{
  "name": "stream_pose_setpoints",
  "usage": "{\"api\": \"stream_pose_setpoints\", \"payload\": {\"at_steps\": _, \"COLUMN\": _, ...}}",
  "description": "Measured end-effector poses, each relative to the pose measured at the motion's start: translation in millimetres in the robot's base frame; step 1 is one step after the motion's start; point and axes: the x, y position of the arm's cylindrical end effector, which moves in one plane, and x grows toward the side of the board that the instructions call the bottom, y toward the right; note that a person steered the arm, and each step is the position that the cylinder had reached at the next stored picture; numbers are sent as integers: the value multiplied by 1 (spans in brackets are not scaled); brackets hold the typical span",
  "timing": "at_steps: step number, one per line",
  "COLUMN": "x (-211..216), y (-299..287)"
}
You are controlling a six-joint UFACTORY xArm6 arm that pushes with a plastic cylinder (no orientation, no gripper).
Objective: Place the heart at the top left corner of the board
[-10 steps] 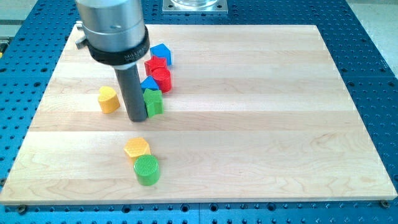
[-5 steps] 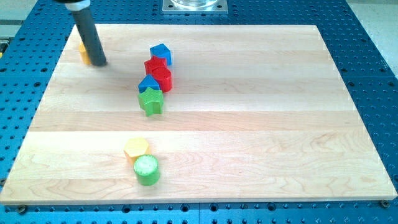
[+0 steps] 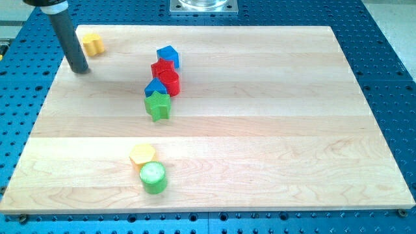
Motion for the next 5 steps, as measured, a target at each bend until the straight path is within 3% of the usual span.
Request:
{"api": "stream_pose_setpoints", "payload": {"at_steps": 3, "x": -61, "y": 3}}
{"api": "stream_pose_setpoints", "payload": {"at_steps": 5, "x": -35, "y": 19}}
